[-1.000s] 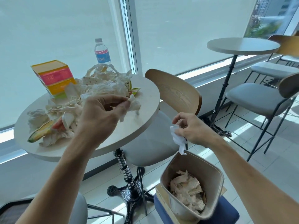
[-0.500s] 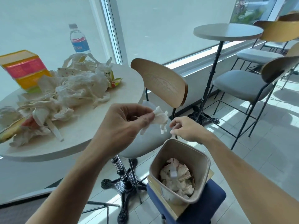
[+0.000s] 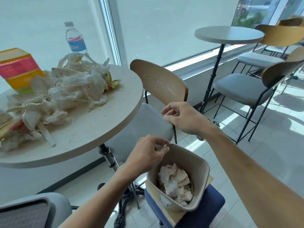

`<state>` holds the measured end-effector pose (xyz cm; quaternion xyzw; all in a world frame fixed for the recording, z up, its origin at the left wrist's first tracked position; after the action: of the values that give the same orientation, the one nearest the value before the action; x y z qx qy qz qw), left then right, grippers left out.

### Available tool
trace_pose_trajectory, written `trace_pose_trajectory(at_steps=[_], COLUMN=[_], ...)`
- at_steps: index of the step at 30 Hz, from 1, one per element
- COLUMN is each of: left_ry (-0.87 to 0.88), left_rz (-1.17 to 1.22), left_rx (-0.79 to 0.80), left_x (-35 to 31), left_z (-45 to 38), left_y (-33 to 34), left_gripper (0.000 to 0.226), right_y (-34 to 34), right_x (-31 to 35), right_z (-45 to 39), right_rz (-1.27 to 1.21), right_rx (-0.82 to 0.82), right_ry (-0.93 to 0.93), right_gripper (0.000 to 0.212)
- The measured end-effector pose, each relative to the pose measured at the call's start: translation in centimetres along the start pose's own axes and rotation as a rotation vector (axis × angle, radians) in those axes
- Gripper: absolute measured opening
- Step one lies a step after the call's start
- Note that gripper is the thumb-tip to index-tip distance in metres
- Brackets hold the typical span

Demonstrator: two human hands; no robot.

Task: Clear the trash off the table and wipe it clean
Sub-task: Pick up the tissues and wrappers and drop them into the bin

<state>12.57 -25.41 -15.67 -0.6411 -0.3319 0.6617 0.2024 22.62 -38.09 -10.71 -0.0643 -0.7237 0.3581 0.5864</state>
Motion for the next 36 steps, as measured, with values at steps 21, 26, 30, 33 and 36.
trace_pose_trajectory(at_steps=[21, 26, 30, 33, 36], left_ry=[0.01, -0.132, -0.223, -0.238, -0.219], left_rz=[0.01, -0.201, -0.32, -0.333, -0.337], left_rx=[-0.823, -0.886, -0.757, -0.719, -0.693], left_x=[4.5, 7.1, 9.4, 10.0, 10.2], left_z=[9.9, 10.9, 10.2, 9.8, 9.5], left_y=[-23.1, -25.5, -26.3, -26.5, -26.5], left_gripper=[0.011, 0.027, 0.049, 0.05, 0.05], right_y=[14.9, 17.8, 18.1, 17.6, 17.0], right_x=[18.1, 19.0, 19.3, 19.4, 19.4], right_z=[-2.6, -3.3, -3.4, -3.4, -3.3], right_rz=[0.106, 0.287, 0.326, 0.25, 0.112], right_rx=[0.239, 0.179, 0.136, 0.112, 0.086], right_ry=[-0.501, -0.535, -0.522, -0.483, -0.435], right_gripper=[0.025, 0.041, 0.032, 0.027, 0.022])
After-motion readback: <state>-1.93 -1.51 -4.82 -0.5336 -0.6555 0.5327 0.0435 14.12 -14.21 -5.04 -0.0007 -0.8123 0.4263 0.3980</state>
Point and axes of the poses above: each hand's wrist, its own z-axis away from the middle knuckle, its own y-axis out of the palm, x = y × z, the point moved 2 cm from there along -z, towards the middle knuckle, and after that the axes turned 8 degrees about -x, right-handed, at the moved point
